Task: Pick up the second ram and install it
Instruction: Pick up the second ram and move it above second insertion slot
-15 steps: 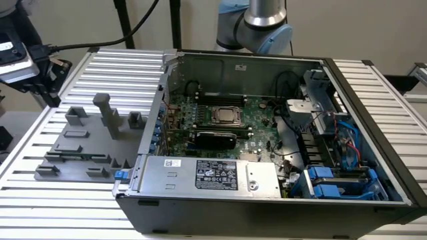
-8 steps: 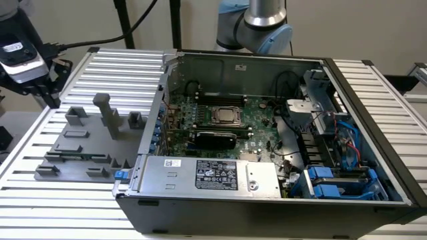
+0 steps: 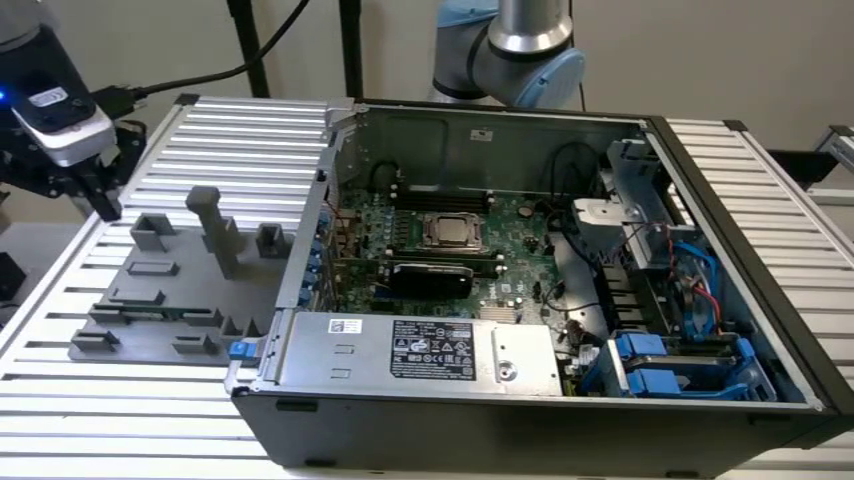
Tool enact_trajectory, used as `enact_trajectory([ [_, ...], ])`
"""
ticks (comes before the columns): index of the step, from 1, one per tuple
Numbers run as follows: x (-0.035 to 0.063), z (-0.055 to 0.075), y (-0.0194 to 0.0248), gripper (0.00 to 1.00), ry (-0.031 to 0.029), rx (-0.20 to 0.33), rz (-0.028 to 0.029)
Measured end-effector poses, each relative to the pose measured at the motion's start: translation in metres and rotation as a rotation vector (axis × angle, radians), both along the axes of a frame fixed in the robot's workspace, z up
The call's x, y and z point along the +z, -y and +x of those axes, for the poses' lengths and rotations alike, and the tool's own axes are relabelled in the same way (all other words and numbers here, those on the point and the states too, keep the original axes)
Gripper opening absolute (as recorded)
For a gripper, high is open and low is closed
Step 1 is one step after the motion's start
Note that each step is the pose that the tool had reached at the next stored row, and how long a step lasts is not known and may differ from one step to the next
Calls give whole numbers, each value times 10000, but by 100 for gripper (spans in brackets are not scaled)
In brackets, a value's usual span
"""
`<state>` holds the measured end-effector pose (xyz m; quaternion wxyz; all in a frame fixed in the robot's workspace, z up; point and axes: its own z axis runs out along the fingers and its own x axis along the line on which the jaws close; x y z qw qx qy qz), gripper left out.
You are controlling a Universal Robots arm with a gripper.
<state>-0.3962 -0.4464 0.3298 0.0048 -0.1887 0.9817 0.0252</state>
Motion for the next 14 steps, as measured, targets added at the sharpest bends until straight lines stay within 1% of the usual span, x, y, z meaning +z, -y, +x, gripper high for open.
enact_trajectory([
  [6,-41,0,0,0,1,1101,-2],
  [10,-62,0,0,0,3,1837,-14],
  [14,-78,1,1,0,14,2552,-46],
])
